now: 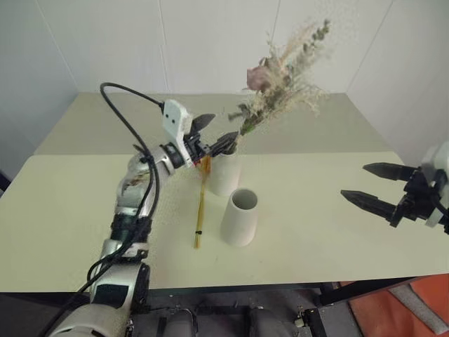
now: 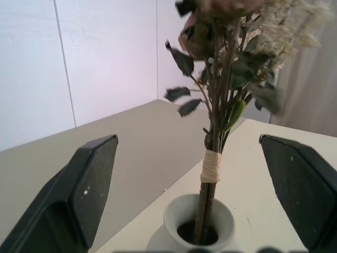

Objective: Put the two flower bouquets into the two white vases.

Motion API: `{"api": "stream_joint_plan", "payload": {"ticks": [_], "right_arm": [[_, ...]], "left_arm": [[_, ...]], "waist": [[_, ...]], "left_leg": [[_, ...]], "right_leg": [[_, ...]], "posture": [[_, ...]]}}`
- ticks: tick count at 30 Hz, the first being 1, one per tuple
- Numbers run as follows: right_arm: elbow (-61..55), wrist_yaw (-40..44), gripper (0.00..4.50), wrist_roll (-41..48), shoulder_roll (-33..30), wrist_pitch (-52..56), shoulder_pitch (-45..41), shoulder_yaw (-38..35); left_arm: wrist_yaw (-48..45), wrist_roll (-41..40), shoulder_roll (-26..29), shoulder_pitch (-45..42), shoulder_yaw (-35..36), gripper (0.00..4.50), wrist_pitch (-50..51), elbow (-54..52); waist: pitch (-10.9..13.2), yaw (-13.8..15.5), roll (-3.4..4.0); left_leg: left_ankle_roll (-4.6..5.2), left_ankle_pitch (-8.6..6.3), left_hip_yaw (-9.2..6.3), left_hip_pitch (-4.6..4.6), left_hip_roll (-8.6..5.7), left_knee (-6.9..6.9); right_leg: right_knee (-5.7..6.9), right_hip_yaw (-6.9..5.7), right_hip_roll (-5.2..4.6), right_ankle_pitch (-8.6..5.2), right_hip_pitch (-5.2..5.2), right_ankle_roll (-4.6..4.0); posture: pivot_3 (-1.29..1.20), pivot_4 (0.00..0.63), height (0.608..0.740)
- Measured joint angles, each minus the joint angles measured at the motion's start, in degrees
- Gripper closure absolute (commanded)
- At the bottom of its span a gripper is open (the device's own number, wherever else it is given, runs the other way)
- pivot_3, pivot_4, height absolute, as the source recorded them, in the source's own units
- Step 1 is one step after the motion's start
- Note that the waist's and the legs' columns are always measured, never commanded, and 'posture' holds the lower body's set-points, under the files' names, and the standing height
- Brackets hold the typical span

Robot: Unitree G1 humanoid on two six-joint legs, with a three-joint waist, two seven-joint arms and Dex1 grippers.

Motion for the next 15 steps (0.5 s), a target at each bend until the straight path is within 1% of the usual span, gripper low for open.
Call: {"api": "stream_joint_plan", "payload": {"ticks": [3,5,7,10,13,15], "right_arm": [[0.81,0.59,0.00,-0.34,-0.03,-0.57,-0.72,1.12],[1.20,0.86,0.00,-0.65,-0.03,-0.84,-0.81,1.51],[1.22,1.07,0.00,-0.71,-0.03,-1.24,-1.12,1.73],[1.37,1.46,0.00,-0.72,-0.03,-1.72,-1.33,2.22],[1.55,2.23,0.00,-0.73,-0.02,-2.42,-1.45,3.06],[1.58,2.31,0.00,-0.76,-0.02,-2.56,-1.51,3.24]], "left_arm": [[0.87,-1.52,4.31,5.81,1.27,0.02,6.18,-7.05],[2.06,-2.61,6.33,7.77,1.89,0.02,10.78,-10.45],[4.21,-2.92,9.59,8.96,1.55,0.02,18.66,-14.81],[8.76,-2.87,13.98,8.32,-1.19,0.02,34.54,-19.52],[13.45,-2.99,12.87,4.80,-5.00,0.02,51.34,-19.95],[15.94,-3.03,10.08,2.84,-6.09,0.02,58.91,-20.04]], "waist": [[0.00,0.09,0.00],[0.00,0.25,0.00],[0.00,0.41,-0.01],[0.00,0.46,-0.01],[0.01,0.48,-0.01],[0.01,0.34,-0.01]], "left_leg": [[0.00,0.00,0.00,0.03,0.00,0.00],[0.00,0.00,0.00,0.02,0.00,0.01],[0.00,0.00,0.00,0.02,0.00,0.01],[0.00,0.00,-0.01,0.03,-0.01,0.01],[0.00,0.00,-0.05,0.02,-0.04,0.02],[0.00,0.00,-0.06,0.00,-0.04,0.01]], "right_leg": [[0.02,0.00,0.00,0.00,0.02,0.00],[0.02,0.00,-0.01,0.00,0.02,0.00],[0.00,-0.02,-0.01,-0.01,0.02,0.00],[0.00,-0.03,-0.03,-0.02,0.05,0.02],[0.00,-0.05,-0.02,-0.03,0.04,0.03],[-0.01,-0.04,-0.01,-0.03,0.03,0.03]], "posture": [[0.00,0.150,0.740],[0.00,0.150,0.740],[0.00,0.150,0.740],[0.00,0.150,0.740],[0.00,0.150,0.740],[0.00,0.150,0.740]]}}
